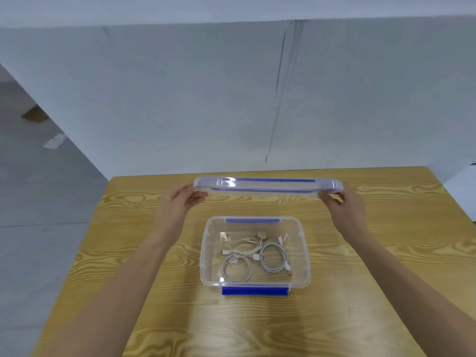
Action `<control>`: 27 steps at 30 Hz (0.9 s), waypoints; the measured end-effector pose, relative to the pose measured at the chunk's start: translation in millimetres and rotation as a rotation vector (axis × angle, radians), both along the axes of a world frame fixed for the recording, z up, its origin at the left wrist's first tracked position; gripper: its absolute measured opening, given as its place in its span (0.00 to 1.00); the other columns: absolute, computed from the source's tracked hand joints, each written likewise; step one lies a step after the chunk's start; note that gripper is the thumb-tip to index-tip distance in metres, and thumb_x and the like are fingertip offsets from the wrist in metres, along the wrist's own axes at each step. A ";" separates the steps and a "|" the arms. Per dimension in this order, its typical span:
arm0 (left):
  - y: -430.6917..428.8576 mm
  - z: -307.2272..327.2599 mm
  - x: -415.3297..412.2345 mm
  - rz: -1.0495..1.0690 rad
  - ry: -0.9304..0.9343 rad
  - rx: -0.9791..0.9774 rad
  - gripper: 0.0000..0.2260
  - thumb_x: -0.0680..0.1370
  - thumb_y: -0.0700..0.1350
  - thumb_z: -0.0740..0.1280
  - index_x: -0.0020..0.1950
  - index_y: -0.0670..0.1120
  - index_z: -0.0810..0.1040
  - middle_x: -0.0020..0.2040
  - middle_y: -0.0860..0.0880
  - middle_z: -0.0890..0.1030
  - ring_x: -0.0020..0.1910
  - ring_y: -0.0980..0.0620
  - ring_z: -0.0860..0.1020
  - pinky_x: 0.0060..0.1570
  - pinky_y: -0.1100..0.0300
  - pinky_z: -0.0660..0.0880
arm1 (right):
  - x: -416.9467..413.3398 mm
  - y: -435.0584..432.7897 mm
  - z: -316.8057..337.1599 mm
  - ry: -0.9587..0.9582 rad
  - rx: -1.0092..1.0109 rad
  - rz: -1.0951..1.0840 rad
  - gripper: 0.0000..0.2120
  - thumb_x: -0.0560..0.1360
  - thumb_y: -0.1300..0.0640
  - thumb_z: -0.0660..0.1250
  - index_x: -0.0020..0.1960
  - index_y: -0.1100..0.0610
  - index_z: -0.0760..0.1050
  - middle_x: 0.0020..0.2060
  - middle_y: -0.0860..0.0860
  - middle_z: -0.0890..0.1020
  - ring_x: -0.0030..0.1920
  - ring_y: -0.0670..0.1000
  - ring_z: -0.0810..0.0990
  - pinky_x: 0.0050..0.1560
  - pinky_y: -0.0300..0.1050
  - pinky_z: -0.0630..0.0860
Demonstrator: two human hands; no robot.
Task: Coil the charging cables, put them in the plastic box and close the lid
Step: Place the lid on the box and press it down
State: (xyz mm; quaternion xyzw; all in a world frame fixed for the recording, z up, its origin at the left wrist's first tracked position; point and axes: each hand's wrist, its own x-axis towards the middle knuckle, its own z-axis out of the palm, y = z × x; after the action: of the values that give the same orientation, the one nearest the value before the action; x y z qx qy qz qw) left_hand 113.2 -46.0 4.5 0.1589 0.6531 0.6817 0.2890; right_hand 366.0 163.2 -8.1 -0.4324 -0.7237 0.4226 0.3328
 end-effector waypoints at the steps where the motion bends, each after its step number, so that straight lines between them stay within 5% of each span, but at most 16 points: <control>1: -4.5 -1.2 -1.5 0.007 -0.082 0.035 0.11 0.80 0.38 0.59 0.44 0.42 0.81 0.40 0.46 0.83 0.45 0.44 0.80 0.51 0.54 0.78 | 0.6 -3.3 -2.5 0.040 -0.062 0.022 0.07 0.74 0.62 0.68 0.45 0.51 0.77 0.47 0.51 0.81 0.46 0.49 0.77 0.44 0.30 0.70; 4: -14.9 -10.7 -4.1 -0.013 -0.178 -0.024 0.13 0.80 0.46 0.61 0.46 0.40 0.80 0.45 0.42 0.82 0.47 0.45 0.81 0.53 0.54 0.77 | 3.0 -10.4 -8.7 0.115 -0.232 0.089 0.09 0.72 0.63 0.70 0.49 0.52 0.81 0.49 0.50 0.83 0.51 0.48 0.80 0.50 0.40 0.75; 7: -22.9 -27.6 -2.4 -0.041 -0.164 -0.208 0.12 0.77 0.50 0.66 0.46 0.41 0.80 0.44 0.44 0.83 0.45 0.49 0.81 0.51 0.57 0.75 | 6.4 -15.9 -19.1 0.153 -0.331 0.101 0.12 0.71 0.68 0.69 0.53 0.58 0.80 0.47 0.47 0.85 0.51 0.46 0.82 0.48 0.37 0.77; 10: -28.5 -41.9 5.1 -0.026 -0.134 -0.314 0.09 0.74 0.46 0.72 0.45 0.41 0.81 0.44 0.45 0.83 0.44 0.49 0.80 0.47 0.58 0.75 | 10.7 -21.1 -30.3 0.360 -0.555 0.052 0.16 0.74 0.75 0.59 0.55 0.61 0.77 0.49 0.51 0.83 0.55 0.50 0.80 0.52 0.41 0.79; 13: -31.2 -56.4 20.8 0.030 -0.070 -0.372 0.07 0.71 0.39 0.73 0.48 0.42 0.81 0.46 0.48 0.82 0.45 0.51 0.79 0.46 0.61 0.74 | 12.0 -30.6 -38.6 0.512 -0.731 -0.030 0.13 0.75 0.66 0.63 0.58 0.58 0.75 0.55 0.55 0.79 0.57 0.53 0.79 0.54 0.43 0.79; 15: -32.3 -68.9 33.7 0.050 -0.051 -0.385 0.12 0.71 0.36 0.72 0.53 0.43 0.80 0.50 0.49 0.82 0.50 0.51 0.80 0.51 0.58 0.76 | 11.4 -40.7 -48.2 0.420 -0.714 -0.045 0.22 0.68 0.58 0.71 0.61 0.55 0.73 0.58 0.50 0.78 0.57 0.50 0.79 0.52 0.44 0.79; 19: -30.0 -86.0 48.6 0.089 0.030 -0.450 0.17 0.73 0.35 0.70 0.61 0.44 0.78 0.56 0.47 0.82 0.57 0.51 0.79 0.60 0.51 0.75 | 9.5 -52.7 -69.9 0.186 -0.586 -0.026 0.24 0.72 0.68 0.68 0.67 0.58 0.71 0.61 0.51 0.78 0.60 0.48 0.77 0.62 0.50 0.74; 27: -20.1 -88.4 63.7 0.108 0.202 -0.567 0.16 0.76 0.38 0.67 0.63 0.44 0.77 0.53 0.54 0.79 0.53 0.56 0.76 0.54 0.63 0.68 | 1.8 -50.4 -86.2 -0.105 -0.442 -0.037 0.24 0.72 0.66 0.67 0.67 0.54 0.71 0.65 0.49 0.76 0.63 0.50 0.75 0.64 0.47 0.72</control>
State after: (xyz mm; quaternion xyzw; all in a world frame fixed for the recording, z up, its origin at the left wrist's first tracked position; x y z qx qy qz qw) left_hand 176.8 -66.1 -84.0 0.1039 0.8503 0.4673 0.2187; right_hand 367.8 112.8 -94.3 -0.5295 -0.6217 0.5416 0.1996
